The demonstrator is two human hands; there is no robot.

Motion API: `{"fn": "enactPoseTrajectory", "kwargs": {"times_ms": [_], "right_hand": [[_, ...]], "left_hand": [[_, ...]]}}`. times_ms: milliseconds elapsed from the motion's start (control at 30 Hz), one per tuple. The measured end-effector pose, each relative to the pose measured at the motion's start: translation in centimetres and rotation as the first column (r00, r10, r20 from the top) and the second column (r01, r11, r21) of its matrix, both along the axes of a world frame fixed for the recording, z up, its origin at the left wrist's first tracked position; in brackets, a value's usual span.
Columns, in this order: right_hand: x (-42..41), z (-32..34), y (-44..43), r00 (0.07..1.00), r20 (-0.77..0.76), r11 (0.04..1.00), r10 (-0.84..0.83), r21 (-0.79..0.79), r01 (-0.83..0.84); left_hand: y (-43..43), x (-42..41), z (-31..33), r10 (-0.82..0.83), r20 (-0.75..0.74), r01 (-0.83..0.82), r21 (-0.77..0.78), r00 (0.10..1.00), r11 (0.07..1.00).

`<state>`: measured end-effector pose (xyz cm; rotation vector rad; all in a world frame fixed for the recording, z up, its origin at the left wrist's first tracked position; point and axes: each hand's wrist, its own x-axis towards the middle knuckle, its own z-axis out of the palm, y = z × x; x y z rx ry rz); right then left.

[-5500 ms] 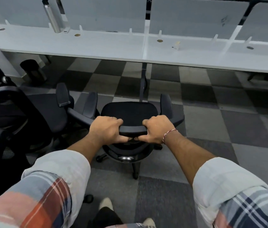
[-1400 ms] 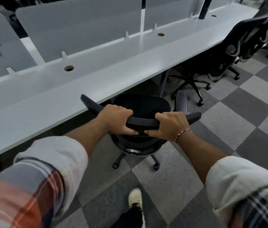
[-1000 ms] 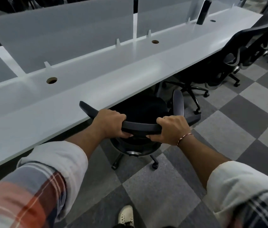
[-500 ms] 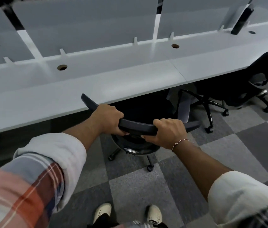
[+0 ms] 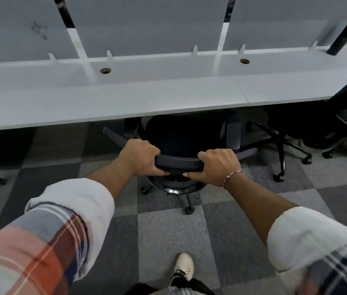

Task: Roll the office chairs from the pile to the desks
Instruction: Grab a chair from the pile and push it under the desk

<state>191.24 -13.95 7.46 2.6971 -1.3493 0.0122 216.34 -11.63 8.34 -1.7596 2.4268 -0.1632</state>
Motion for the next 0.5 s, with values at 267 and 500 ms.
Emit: {"fn": "enactPoseTrajectory", "kwargs": {"times_ms": [267,500], "right_hand": [[-2.1,-0.2,5.7,0.999,-0.033,1.0,0.025,-0.017,-0.025],[-5.1,-0.8,12.8,0.998,-0.003,0.995,0.064,-0.079,-0.064]], "left_hand": [[7.5,-2.4,-0.4,0.032,-0.013,-0.033,-0.037,0.999,0.999],[14.9,-5.2,-0.9,0.025,-0.043,-0.028,-0.069,0.999,0.997]]}}
